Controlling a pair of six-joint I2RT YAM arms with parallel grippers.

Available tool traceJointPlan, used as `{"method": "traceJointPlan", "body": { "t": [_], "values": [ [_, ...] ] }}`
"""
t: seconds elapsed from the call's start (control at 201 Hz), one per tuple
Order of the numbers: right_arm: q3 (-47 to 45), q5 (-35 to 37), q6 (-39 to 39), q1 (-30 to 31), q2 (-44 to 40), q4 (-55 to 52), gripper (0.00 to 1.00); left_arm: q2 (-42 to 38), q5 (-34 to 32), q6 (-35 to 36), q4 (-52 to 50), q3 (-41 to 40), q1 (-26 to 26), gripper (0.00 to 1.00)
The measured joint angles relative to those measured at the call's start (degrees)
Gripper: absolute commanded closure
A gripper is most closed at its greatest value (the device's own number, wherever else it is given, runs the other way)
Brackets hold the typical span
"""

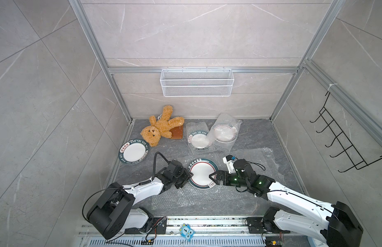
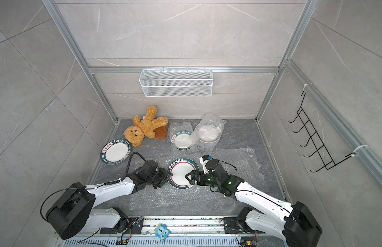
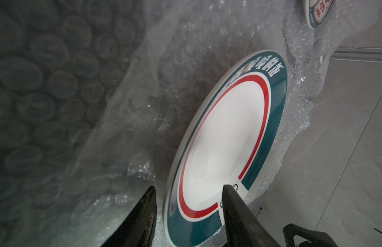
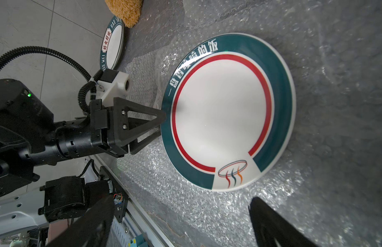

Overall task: Unpack dinner plates from bubble wrap
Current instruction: Pick up the plate from the bubble wrap.

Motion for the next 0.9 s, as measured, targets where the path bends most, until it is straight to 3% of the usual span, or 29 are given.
{"method": "traceJointPlan", "body": {
  "t": [0.244,0.898],
  "values": [
    [0.0,0.0,0.0,0.0,0.0,-0.02,0.0,1.88,-0.2,-1.03,2.56,-0.2,0.02,0.7],
    [-0.76,0.22,1.46,0.44,0.0,0.37,0.0,4.39,-1.01,-1.18,7.26,-0.24,-0.09,0.99]
  ]
}}
